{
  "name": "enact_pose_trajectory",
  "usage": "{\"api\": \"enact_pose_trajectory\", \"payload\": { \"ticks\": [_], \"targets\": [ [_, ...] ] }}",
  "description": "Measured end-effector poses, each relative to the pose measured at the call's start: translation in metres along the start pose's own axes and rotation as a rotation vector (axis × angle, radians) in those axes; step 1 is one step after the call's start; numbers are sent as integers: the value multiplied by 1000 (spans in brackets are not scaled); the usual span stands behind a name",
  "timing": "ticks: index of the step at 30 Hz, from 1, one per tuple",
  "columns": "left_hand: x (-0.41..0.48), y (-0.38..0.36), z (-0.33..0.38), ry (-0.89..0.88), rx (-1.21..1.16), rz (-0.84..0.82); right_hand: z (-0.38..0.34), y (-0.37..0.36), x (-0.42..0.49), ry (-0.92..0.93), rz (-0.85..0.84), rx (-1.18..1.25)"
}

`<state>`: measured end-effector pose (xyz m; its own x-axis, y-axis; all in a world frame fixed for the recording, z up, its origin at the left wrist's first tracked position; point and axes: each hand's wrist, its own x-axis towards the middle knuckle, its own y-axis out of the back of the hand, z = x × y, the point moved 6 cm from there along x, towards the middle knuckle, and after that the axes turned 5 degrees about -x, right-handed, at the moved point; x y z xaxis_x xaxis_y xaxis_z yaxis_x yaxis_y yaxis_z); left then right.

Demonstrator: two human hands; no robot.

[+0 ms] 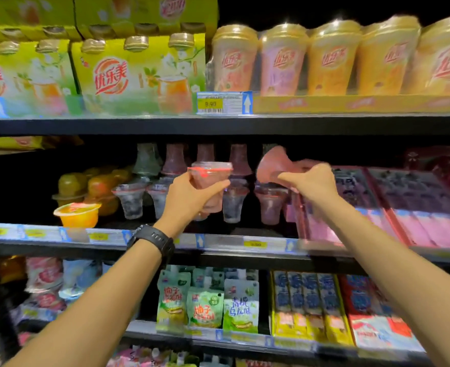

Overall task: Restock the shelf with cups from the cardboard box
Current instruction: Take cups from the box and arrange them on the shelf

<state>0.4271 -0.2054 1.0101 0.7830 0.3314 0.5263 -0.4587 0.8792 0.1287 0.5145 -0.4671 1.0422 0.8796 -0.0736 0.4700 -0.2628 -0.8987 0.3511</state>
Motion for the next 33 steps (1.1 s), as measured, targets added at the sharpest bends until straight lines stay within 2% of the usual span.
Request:
{"api": "enact_pose_trajectory", "payload": {
  "ticks": [3, 5, 7, 11, 16, 20, 27, 33],
  "targets": [
    [10, 3, -3, -5, 48, 4, 4, -6, 24, -108, -69, 73],
    [18, 5, -4, 1, 104, 18, -1, -5, 28, -154, -120, 19],
    [26, 6, -5, 14, 130, 44, -6, 0, 33, -141, -98, -45],
    [37, 8, -5, 21, 214, 62, -28, -21, 37, -67, -229, -78],
    [39, 8, 5, 65, 330, 51, -13, -39, 70, -80, -84, -294],
    [47, 13, -4, 51, 332, 9, -28, -44, 52, -70, -66, -411],
    [43, 18, -4, 70, 367, 12, -33, -44, 48, -29, -26, -492],
    [49, 15, -14, 49, 342, -71, -28, -46, 42, -51, 12, -506]
  ]
}}
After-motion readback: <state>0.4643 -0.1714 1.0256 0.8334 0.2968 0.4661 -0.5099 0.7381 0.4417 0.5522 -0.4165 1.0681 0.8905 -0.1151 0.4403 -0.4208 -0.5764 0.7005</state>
